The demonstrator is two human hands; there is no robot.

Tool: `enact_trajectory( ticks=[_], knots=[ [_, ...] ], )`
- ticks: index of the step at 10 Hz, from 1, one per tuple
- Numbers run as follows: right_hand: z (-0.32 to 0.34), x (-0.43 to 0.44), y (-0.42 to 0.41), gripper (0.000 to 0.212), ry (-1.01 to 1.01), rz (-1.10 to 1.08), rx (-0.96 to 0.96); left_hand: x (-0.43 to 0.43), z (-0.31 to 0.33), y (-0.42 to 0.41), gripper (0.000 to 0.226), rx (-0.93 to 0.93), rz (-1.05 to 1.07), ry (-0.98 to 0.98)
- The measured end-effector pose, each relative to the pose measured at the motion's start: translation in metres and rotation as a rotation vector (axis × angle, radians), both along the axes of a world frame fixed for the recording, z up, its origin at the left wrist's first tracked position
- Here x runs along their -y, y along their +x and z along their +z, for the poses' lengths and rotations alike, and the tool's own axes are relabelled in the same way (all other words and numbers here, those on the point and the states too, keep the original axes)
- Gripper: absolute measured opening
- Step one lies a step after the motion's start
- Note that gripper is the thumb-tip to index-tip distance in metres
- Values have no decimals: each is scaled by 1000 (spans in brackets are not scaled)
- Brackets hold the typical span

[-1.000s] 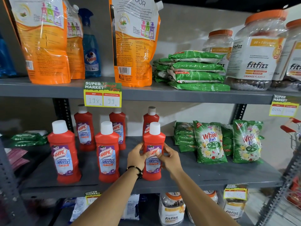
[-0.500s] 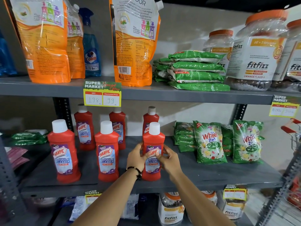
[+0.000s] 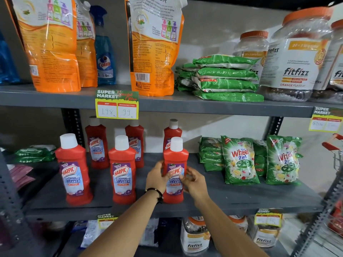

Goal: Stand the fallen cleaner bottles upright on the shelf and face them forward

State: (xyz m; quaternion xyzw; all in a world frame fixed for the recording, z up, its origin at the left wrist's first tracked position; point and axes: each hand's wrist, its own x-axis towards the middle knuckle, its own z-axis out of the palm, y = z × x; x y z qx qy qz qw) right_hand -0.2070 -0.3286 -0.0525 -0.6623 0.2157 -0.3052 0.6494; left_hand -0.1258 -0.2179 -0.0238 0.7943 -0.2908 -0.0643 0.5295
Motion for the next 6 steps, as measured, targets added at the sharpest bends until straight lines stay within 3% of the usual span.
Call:
enact_trajectory(
  ticks=[2,3,5,6],
  knots=[
    [20,6,-13,30,-94,-193,-1,-3,-3,3,50,-12,-26,-86],
    [43,5,-28,25,-130,-253,111,-6,-4,5,46,-5,-11,-154],
    [99,-11,-51,33,-275,-280,371,-16,26,-7,65,191,132,-334],
    [109,-25,-58,28,-545,-310,442,-34,56,-25,31,452,191,-399]
  ],
)
